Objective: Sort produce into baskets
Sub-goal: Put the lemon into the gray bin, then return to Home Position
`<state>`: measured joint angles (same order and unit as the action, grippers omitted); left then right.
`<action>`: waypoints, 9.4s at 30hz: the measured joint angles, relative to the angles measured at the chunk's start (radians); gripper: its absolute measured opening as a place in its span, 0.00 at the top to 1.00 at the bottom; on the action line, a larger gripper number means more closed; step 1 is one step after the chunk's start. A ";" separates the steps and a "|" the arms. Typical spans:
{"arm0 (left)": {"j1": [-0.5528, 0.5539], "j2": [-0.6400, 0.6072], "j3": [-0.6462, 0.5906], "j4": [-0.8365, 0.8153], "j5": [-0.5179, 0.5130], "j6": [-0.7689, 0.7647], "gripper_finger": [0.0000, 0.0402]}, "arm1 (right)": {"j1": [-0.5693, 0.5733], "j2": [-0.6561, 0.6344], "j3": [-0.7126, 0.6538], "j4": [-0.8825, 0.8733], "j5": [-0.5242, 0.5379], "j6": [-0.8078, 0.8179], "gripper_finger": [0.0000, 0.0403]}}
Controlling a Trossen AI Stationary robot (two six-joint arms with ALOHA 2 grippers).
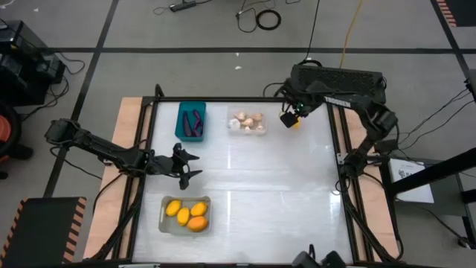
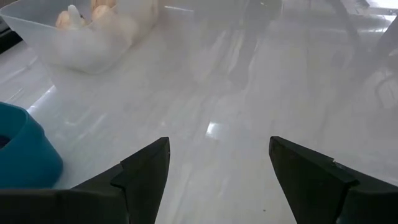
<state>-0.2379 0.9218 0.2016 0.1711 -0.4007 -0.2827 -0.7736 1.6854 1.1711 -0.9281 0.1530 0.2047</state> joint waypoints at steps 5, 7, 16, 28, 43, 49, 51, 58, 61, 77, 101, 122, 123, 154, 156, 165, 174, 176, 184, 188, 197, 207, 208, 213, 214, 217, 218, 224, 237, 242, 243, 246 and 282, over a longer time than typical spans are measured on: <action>0.000 0.000 0.000 0.002 0.000 -0.001 0.30 | 0.001 -0.011 -0.121 0.175 -0.003 -0.038 0.33; 0.000 0.000 0.000 0.003 0.000 -0.008 0.30 | 0.001 -0.011 -0.155 0.238 -0.003 -0.057 0.33; 0.000 0.000 0.000 0.004 0.000 0.000 0.30 | -0.001 -0.011 -0.251 0.365 -0.025 -0.070 0.33; 0.000 0.000 0.000 0.004 0.000 -0.001 0.30 | -0.002 -0.010 -0.258 0.388 -0.026 -0.075 0.59; 0.001 0.000 0.000 0.004 0.000 0.000 0.30 | 0.200 -0.010 -0.059 0.208 -0.258 -0.035 0.52; 0.001 0.000 0.000 0.004 0.000 0.001 0.30 | 0.374 -0.010 0.036 0.132 -0.257 0.015 0.55; 0.001 0.000 0.000 0.004 0.000 0.001 0.30 | 0.444 -0.010 0.059 0.131 -0.257 0.038 0.57; 0.001 0.000 0.000 0.004 0.000 0.000 0.30 | 0.703 -0.010 0.082 0.381 -0.259 0.123 0.58; 0.001 0.000 0.000 0.004 0.000 0.000 0.30 | 0.812 0.004 0.083 0.570 -0.258 0.135 0.58; 0.001 0.000 0.000 0.058 0.000 -0.001 0.30 | 1.142 0.369 0.083 1.841 -0.255 -0.058 0.58; 0.001 0.000 0.000 0.056 0.000 0.006 0.30 | 1.125 0.671 0.691 1.332 -0.025 -0.177 0.41; 0.001 0.000 0.000 0.055 0.000 0.008 0.30 | 1.068 0.474 0.696 0.746 -0.098 -0.007 0.28; 0.001 0.000 0.000 0.056 0.000 0.007 0.30 | 1.066 0.451 0.696 0.690 -0.098 0.005 0.28; -0.047 -0.101 0.173 -0.142 0.007 -0.007 0.30 | 1.051 -0.159 0.175 0.092 0.265 -0.009 0.28; -0.064 -0.150 0.174 -0.172 -0.001 -0.002 0.30 | 1.029 -0.250 0.027 0.226 0.260 -0.007 0.28; -0.187 -0.405 0.150 -0.193 -0.129 0.079 0.30 | 0.964 -0.672 -0.538 0.816 0.231 0.015 0.28; -0.263 -0.509 0.116 -0.177 -0.130 0.176 0.30 | 0.885 -0.972 -0.910 1.206 0.234 0.042 0.28; -0.269 -0.510 0.095 -0.152 -0.130 0.189 0.30 | 0.865 -1.028 -0.950 1.220 0.232 0.042 0.28; -0.268 -0.511 -0.048 0.136 -0.142 0.217 0.30 | 0.791 -1.241 -0.984 1.111 0.155 0.042 0.30; -0.267 -0.510 -0.106 0.207 -0.130 0.218 0.30 | 0.775 -1.333 -0.984 1.021 0.153 0.039 0.36; -0.267 -0.510 -0.178 0.256 -0.125 0.124 0.30 | 0.759 -1.434 -0.984 0.838 0.131 0.048 0.65; -0.267 -0.499 -0.178 0.056 -0.151 -0.004 0.30 | 0.760 -1.434 -0.984 0.742 0.128 0.060 0.98; -0.267 -0.499 -0.178 0.036 -0.151 -0.037 0.30 | 0.761 -1.434 -0.984 0.735 0.124 0.074 0.98; -0.267 -0.499 -0.178 0.002 -0.174 -0.070 0.30 | 0.762 -1.434 -0.984 0.716 0.006 0.098 0.99; -0.267 -0.499 -0.178 0.002 -0.194 -0.063 0.30 | 0.762 -1.434 -0.984 0.712 -0.006 0.097 0.99; -0.267 -0.499 -0.177 -0.012 -0.267 -0.049 0.30 | 0.762 -1.434 -0.984 0.707 -0.023 0.098 1.00; -0.267 -0.499 -0.177 -0.025 -0.279 -0.054 0.30 | 0.762 -1.434 -0.988 0.715 -0.027 0.098 1.00; -0.267 -0.499 -0.177 -0.069 -0.282 -0.130 0.30 | 0.762 -1.436 -1.106 0.863 -0.029 0.097 1.00; -0.267 -0.500 -0.177 -0.076 -0.288 -0.102 0.30 | 0.762 -1.450 -1.157 1.007 -0.020 -0.001 1.00; -0.267 -0.500 -0.177 -0.076 -0.283 -0.102 0.30 | 0.762 -1.450 -1.157 1.007 -0.022 0.019 1.00; -0.267 -0.500 -0.177 -0.076 -0.283 -0.102 0.30 | 0.762 -1.450 -1.157 1.007 -0.022 0.019 1.00; -0.267 -0.500 -0.177 -0.076 -0.282 -0.102 0.30 | 0.762 -1.450 -1.157 1.007 -0.022 0.019 1.00; -0.267 -0.500 -0.177 -0.076 -0.282 -0.102 0.30 | 0.762 -1.450 -1.156 1.006 -0.024 0.019 1.00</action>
<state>-0.5053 0.4221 0.0250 0.0952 -0.6823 -0.3847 -0.0120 0.2356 0.0147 0.0784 0.1295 0.2237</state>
